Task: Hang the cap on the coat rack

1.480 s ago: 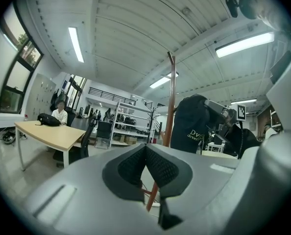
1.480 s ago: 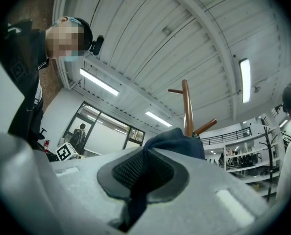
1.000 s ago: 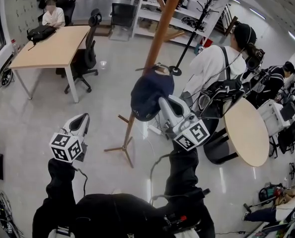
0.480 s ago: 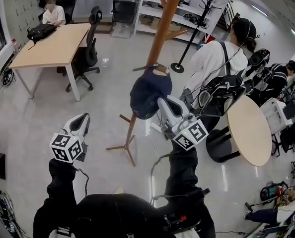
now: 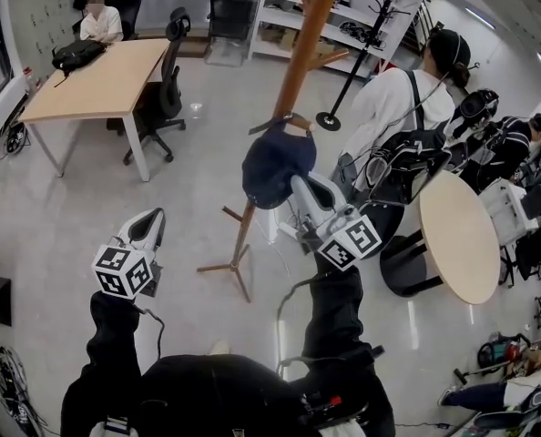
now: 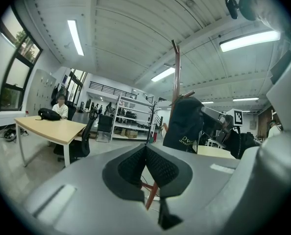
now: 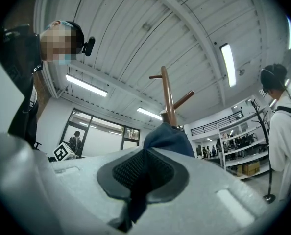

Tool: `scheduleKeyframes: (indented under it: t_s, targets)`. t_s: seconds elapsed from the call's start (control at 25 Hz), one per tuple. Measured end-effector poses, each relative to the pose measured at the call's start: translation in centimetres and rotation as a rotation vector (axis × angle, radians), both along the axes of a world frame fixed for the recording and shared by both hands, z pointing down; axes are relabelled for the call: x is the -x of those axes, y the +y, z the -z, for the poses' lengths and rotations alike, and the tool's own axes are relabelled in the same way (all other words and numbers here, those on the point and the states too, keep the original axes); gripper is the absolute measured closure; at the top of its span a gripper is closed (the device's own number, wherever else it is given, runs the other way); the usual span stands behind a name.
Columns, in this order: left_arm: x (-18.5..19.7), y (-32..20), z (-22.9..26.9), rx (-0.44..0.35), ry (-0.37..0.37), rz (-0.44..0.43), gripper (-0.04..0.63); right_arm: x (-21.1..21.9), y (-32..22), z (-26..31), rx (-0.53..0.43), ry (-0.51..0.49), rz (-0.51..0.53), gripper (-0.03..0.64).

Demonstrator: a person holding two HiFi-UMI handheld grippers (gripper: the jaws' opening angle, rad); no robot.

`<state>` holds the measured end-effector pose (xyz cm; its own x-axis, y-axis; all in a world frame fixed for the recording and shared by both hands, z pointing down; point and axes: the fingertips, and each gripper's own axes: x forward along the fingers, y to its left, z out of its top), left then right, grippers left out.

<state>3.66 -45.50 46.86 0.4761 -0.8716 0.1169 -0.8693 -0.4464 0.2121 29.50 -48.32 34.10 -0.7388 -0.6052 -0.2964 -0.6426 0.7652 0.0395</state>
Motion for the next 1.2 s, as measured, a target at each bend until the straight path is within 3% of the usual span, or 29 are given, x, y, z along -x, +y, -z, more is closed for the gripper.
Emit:
scheduleKeyframes:
  t_s: [0.4, 0.8, 1.2]
  targets:
    - [0.8, 0.4, -0.1, 0.005, 0.001, 0.019, 0.592, 0.1, -0.6, -0.8, 0.022, -0.008, -0.018, 0.601]
    - [1.0, 0.6, 0.2, -0.005, 0.010, 0.019, 0.592, -0.5, -0.6, -0.6, 0.015, 0.004, -0.102, 0.591]
    - [1.1, 1.3, 0.4, -0.005, 0.020, -0.003, 0.592, -1.5, 0.4, 0.1, 0.018, 0.008, -0.201, 0.523]
